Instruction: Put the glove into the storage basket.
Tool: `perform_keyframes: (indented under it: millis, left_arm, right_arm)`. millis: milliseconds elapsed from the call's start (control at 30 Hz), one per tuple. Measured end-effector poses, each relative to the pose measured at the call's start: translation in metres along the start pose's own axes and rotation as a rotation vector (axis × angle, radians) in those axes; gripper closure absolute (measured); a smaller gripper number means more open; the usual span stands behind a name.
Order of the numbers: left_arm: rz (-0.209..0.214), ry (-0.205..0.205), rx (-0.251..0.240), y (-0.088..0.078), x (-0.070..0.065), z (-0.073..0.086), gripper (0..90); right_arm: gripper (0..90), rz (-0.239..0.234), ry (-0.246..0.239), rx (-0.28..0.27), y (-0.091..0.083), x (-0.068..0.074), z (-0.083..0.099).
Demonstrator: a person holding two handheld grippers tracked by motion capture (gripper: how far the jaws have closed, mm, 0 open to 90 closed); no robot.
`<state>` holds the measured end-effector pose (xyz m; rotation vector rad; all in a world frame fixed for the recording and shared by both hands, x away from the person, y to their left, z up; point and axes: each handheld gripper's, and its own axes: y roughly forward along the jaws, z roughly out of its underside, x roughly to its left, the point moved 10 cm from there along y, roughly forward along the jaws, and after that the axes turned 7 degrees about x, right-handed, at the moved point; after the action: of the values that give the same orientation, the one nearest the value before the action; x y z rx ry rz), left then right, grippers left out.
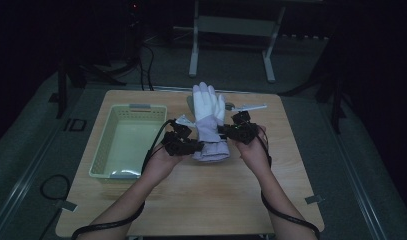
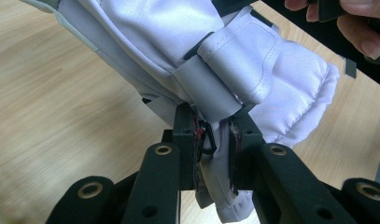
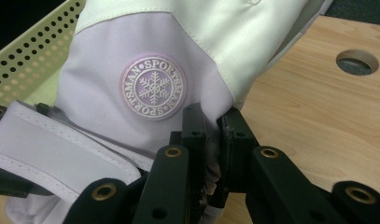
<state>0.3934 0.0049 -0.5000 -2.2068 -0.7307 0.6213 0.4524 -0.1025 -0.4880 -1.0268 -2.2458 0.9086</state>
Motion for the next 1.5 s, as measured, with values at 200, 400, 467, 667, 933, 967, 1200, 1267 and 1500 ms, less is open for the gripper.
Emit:
perform_keyframes:
  millis: [200,400,467,667,933,967,1200,1267,1500]
  left_arm:
    - [-0.012,0.003,0.021,-0.015,0.009,0.004,77.1]
    - [-0.028,0.003,0.031,-0.03,0.021,0.013,77.1]
    - [-0.033,-0.007,0.033,-0.035,0.025,0.018,77.1]
    - [-0.046,-0.019,0.045,-0.049,0.039,0.032,77.1]
    - [-0.068,-0.033,0.053,-0.071,0.056,0.05,77.2]
    - [-0.075,-0.041,0.053,-0.075,0.059,0.053,77.1]
    - [-0.087,-0.054,0.065,-0.095,0.075,0.075,77.2]
    - [-0.091,-0.061,0.068,-0.101,0.081,0.082,77.2]
    - [-0.098,-0.086,0.081,-0.122,0.102,0.106,77.2]
  right_arm:
    - [82.1,-0.004,-0.013,-0.004,0.002,0.014,-0.01]
    - [82.0,-0.015,-0.02,-0.005,0.011,0.032,-0.019]
    - [82.0,-0.017,-0.026,-0.001,0.015,0.038,-0.022]
    - [82.0,-0.033,-0.042,0.009,0.029,0.058,-0.028]
    - [82.1,-0.057,-0.06,0.013,0.045,0.087,-0.04]
    - [82.1,-0.058,-0.063,0.014,0.047,0.091,-0.041]
    - [82.1,-0.089,-0.076,0.019,0.064,0.121,-0.048]
    - [82.0,-0.095,-0.082,0.022,0.069,0.131,-0.05]
    - [82.1,-0.121,-0.102,0.029,0.09,0.163,-0.057]
